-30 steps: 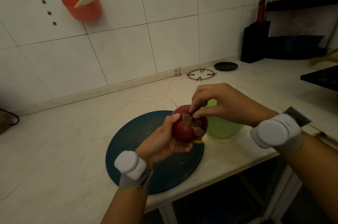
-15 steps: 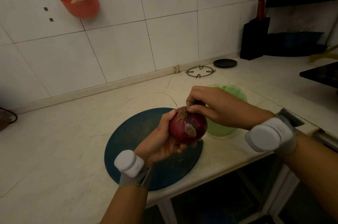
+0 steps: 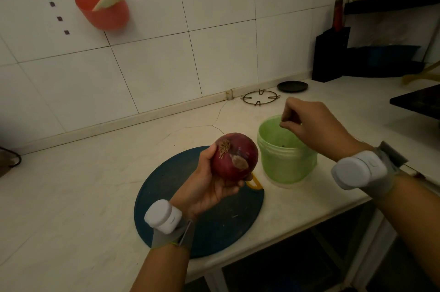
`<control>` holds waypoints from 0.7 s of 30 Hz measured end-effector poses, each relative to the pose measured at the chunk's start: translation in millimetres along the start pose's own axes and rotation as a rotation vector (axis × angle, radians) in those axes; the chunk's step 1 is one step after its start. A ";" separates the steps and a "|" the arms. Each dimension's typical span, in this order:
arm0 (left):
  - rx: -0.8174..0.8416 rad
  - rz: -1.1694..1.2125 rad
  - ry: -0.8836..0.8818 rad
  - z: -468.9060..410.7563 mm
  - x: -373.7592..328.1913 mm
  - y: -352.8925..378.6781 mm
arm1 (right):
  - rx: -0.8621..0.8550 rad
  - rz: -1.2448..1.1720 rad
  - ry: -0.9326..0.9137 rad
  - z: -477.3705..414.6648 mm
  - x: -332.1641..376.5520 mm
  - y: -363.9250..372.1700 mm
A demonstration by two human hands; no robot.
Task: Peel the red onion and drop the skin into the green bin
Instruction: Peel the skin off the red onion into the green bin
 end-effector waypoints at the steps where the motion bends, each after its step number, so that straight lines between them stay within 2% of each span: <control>1: 0.025 -0.015 0.006 -2.2 0.4 0.7 | -0.019 0.008 0.034 -1.4 -8.6 0.4; 6: 0.081 -0.077 0.056 -9.8 2.2 -0.8 | -0.125 0.074 0.117 -4.8 -32.3 -0.5; 10: 0.064 -0.166 0.107 -16.6 3.8 -2.8 | -0.141 -0.038 0.105 -1.5 -21.9 -2.1; 15: 0.027 -0.237 0.135 -16.7 -1.0 -4.0 | 0.162 -0.289 -0.049 8.7 22.3 10.5; 18: 0.029 -0.332 0.143 -14.6 -4.9 -3.0 | 0.302 -0.201 -0.175 17.2 43.7 17.1; 21: 0.021 -0.444 0.172 -12.2 -8.9 -2.1 | 0.316 -0.056 -0.225 21.6 54.3 18.5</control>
Point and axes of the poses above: each hand's wrist, its own z-axis away from the middle knuckle, its own y-axis out of the palm, x = y × z, the point moved 6 cm from there along -z, towards the middle knuckle, and after that the axes turned 5 degrees about y, right-handed, at the moved point
